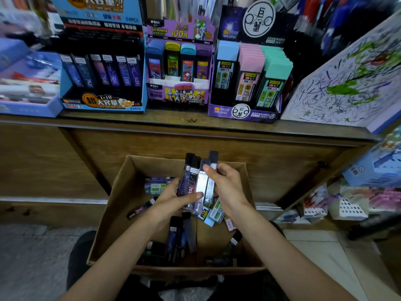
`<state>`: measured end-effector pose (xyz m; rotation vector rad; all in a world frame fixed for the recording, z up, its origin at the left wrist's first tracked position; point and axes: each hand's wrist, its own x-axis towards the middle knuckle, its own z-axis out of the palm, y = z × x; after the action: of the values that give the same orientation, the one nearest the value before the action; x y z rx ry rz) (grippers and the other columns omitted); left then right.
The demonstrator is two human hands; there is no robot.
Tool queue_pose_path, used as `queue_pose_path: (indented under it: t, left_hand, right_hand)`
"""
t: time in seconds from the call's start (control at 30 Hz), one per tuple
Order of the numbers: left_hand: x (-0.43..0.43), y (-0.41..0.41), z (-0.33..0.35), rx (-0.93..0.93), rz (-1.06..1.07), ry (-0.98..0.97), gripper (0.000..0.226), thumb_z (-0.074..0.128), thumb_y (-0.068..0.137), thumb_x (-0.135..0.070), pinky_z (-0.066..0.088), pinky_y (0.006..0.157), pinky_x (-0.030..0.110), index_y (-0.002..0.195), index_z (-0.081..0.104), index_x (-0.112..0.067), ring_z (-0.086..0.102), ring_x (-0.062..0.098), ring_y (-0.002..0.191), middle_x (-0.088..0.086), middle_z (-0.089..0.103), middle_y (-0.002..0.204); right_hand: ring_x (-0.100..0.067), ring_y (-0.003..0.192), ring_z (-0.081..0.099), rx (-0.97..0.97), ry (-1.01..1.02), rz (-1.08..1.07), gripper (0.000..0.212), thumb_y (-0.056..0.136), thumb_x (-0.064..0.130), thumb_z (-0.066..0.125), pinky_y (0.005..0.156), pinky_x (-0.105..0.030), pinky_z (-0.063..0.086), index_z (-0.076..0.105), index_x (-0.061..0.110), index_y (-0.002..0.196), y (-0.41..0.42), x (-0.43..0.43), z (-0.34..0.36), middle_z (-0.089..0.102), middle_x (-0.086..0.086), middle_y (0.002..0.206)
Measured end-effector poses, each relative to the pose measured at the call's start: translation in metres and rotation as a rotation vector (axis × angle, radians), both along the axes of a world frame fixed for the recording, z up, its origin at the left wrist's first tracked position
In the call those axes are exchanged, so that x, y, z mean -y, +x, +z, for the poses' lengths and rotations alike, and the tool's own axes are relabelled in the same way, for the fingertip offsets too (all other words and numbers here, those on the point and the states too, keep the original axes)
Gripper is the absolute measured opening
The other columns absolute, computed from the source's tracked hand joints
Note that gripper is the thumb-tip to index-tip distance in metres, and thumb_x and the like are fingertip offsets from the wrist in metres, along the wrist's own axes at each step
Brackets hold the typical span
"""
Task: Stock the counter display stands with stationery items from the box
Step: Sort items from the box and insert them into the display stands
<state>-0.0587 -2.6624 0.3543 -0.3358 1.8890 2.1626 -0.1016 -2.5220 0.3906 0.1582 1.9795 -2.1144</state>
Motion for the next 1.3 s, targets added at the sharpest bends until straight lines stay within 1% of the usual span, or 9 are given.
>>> queue_pose_path:
  t: [0.1,0.2,0.43,0.63,0.73,0.83,1.03,1.17,1.3]
  left_hand:
    - [-0.007,-0.007,0.012,-0.049,0.056,-0.013,0.047,0.08,0.069,-0.013,0.056,0.068,0.026,0.109,0.056,-0.012,0.071,0.017,0.087,0.004,0.074,0.096]
    - [-0.009,-0.014,0.023,-0.09,0.097,-0.044,0.04,0.078,0.072,-0.008,0.056,0.067,0.026,0.106,0.058,-0.012,0.071,0.018,0.086,0.007,0.073,0.099]
    - [0.003,-0.028,0.061,-0.184,0.076,-0.031,0.069,0.082,0.053,-0.035,0.054,0.079,0.033,0.115,0.055,-0.019,0.069,0.016,0.093,0.0,0.073,0.102]
    - [0.012,-0.042,0.093,-0.238,0.105,-0.043,0.052,0.078,0.061,-0.031,0.052,0.062,0.013,0.107,0.056,-0.028,0.069,0.006,0.085,-0.01,0.073,0.093]
    - [0.019,-0.051,0.108,-0.252,0.141,-0.051,0.059,0.077,0.063,-0.03,0.052,0.071,0.018,0.117,0.054,-0.023,0.068,0.009,0.091,-0.003,0.072,0.102]
    - [0.028,-0.06,0.121,-0.269,0.149,-0.076,0.072,0.077,0.057,-0.038,0.049,0.087,0.03,0.123,0.051,-0.021,0.065,0.014,0.1,0.0,0.069,0.11]
    - [0.057,-0.071,0.137,-0.291,0.209,-0.084,0.074,0.081,0.054,-0.041,0.047,0.091,0.031,0.121,0.052,-0.024,0.066,0.01,0.099,-0.006,0.071,0.106]
    - [0.084,-0.066,0.146,-0.301,0.248,-0.12,0.08,0.087,0.056,-0.04,0.048,0.093,0.036,0.125,0.051,-0.022,0.065,0.014,0.102,-0.002,0.069,0.111]
    - [0.11,-0.057,0.153,-0.318,0.315,-0.153,0.063,0.078,0.051,-0.04,0.051,0.082,0.03,0.109,0.055,-0.031,0.069,0.009,0.09,-0.006,0.072,0.099]
  right_hand:
    - [-0.016,0.072,0.069,-0.013,-0.05,-0.066,0.01,0.086,0.016,0.067,0.06,-0.027,0.054,0.063,0.007,0.09,-0.004,0.003,0.01,0.07,-0.005,0.081]
    - [-0.021,0.08,0.067,-0.022,-0.07,-0.082,0.009,0.091,0.019,0.06,0.077,-0.037,0.054,0.064,0.012,0.09,-0.008,0.003,0.021,0.071,-0.008,0.088]
    - [-0.008,0.073,0.068,-0.167,-0.069,-0.043,0.02,0.098,0.019,0.047,0.061,-0.022,0.055,0.065,0.021,0.088,-0.027,-0.014,0.063,0.072,0.003,0.079]
    - [-0.015,0.082,0.071,-0.291,0.001,0.004,0.013,0.096,0.013,0.049,0.074,-0.03,0.058,0.062,0.016,0.098,-0.045,-0.03,0.104,0.069,0.001,0.088]
    - [-0.019,0.09,0.068,-0.346,0.109,0.0,0.01,0.092,0.013,0.056,0.085,-0.036,0.055,0.061,0.014,0.101,-0.065,-0.04,0.127,0.069,-0.004,0.096]
    - [-0.009,0.076,0.066,-0.421,0.195,0.011,0.006,0.087,0.013,0.064,0.075,-0.031,0.054,0.061,0.016,0.091,-0.086,-0.042,0.15,0.069,0.002,0.081]
    - [-0.008,0.061,0.064,-0.511,0.181,0.051,0.013,0.084,0.006,0.067,0.059,-0.021,0.055,0.058,0.016,0.081,-0.127,-0.014,0.183,0.064,-0.004,0.075]
    - [-0.012,0.067,0.062,-0.571,0.294,0.084,0.017,0.08,0.012,0.072,0.064,-0.03,0.053,0.06,0.024,0.078,-0.148,0.028,0.195,0.065,0.003,0.071]
    - [-0.021,0.075,0.066,-0.595,0.304,0.15,0.018,0.08,0.008,0.072,0.069,-0.035,0.057,0.059,0.021,0.076,-0.156,0.071,0.201,0.065,-0.004,0.075]
